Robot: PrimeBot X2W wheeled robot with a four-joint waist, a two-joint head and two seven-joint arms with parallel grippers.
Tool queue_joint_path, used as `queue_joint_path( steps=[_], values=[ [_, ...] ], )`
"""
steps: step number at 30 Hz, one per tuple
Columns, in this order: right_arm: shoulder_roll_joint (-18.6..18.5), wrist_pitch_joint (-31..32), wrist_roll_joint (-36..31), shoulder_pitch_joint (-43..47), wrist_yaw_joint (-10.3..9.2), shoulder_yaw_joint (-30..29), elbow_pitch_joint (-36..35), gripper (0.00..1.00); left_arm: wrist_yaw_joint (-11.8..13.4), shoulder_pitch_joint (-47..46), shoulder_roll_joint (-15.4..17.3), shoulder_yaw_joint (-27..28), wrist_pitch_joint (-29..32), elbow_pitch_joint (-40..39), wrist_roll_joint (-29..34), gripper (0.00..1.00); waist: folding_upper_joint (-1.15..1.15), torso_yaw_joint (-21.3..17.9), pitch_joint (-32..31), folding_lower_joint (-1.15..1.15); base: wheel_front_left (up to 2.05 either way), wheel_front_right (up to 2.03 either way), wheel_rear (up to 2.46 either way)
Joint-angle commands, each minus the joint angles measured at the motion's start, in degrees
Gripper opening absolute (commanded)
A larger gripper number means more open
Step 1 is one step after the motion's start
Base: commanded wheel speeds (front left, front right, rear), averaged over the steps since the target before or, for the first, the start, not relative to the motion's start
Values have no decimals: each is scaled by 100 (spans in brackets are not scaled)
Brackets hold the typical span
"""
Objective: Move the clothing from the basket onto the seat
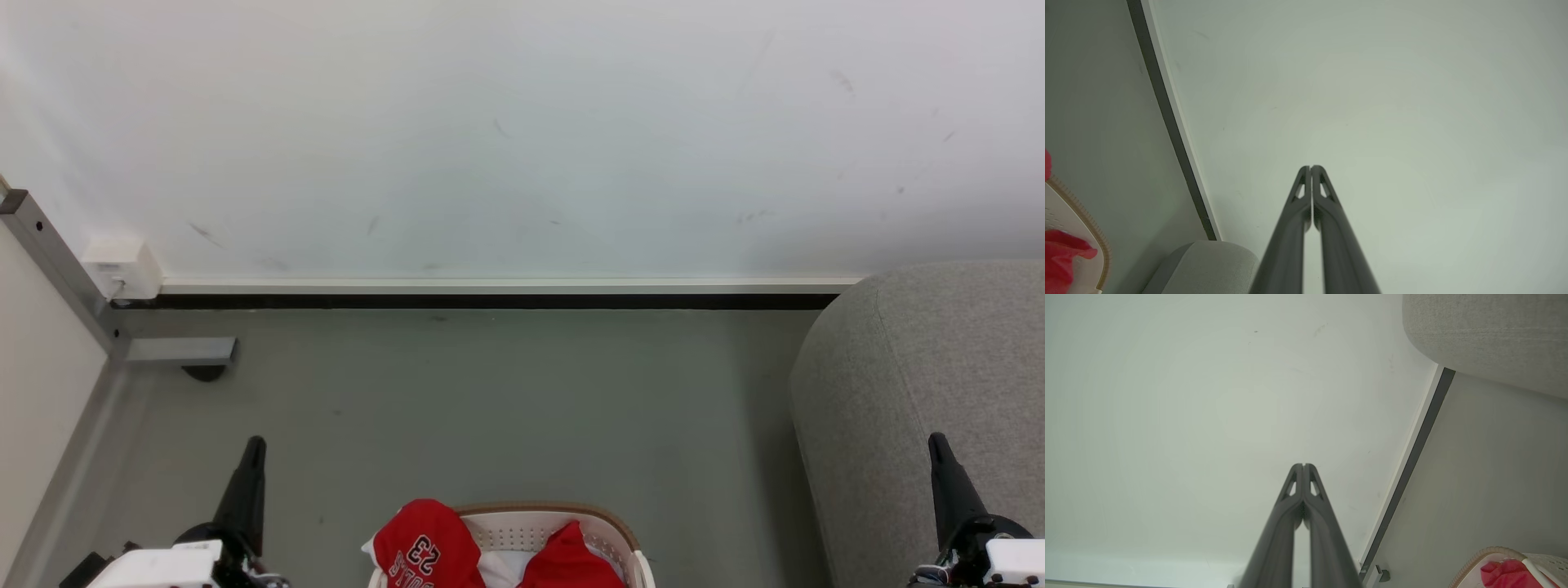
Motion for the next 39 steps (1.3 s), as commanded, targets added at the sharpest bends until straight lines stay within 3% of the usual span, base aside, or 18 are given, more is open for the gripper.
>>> queue_joint_path(
  steps=[1, 39],
  values=[
    [-3, 3, -45, -78, -16, -15, 13, 0, -7, -53, 17, 7, 14, -7, -85, 0, 0, 0, 0, 0, 0, 0, 0],
    [-3, 3, -46, -78, -16, -15, 13, 0, -7, -53, 17, 7, 13, -7, -85, 0, 0, 0, 0, 0, 0, 0, 0]
  ],
)
